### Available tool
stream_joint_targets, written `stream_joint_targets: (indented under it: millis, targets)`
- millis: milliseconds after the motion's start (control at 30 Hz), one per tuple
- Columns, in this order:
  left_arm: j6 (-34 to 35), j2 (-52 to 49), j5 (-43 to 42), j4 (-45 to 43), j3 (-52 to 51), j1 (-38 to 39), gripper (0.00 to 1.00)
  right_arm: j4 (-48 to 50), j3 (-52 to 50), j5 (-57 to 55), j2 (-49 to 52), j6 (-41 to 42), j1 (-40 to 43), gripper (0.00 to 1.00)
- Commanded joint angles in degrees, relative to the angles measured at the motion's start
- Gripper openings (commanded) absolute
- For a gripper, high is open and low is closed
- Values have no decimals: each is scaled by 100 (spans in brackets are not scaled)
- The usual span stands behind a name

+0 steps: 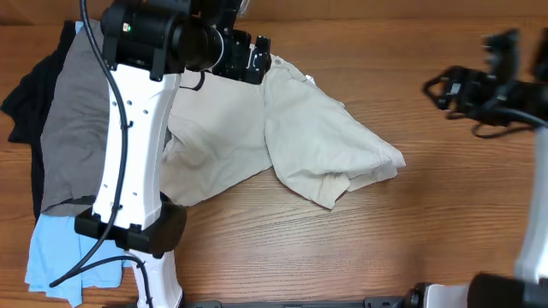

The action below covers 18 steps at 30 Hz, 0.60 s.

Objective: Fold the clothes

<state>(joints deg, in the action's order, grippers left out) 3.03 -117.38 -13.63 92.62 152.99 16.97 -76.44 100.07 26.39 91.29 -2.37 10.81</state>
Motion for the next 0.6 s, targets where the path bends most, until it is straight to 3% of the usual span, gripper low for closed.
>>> stream_joint_targets:
  millis: [0, 200, 567]
  targets:
    - [-109, -201, 402, 55, -31, -101, 100, 61, 114, -651, 625, -83, -638, 78]
    - [-111, -413, 444, 243, -37, -208, 100, 170, 79, -730, 1735, -63, -1311, 65]
    - [-20, -422, 660, 199, -68, -262, 100, 1414, -1451, -656, 2127, 612, -2861, 62]
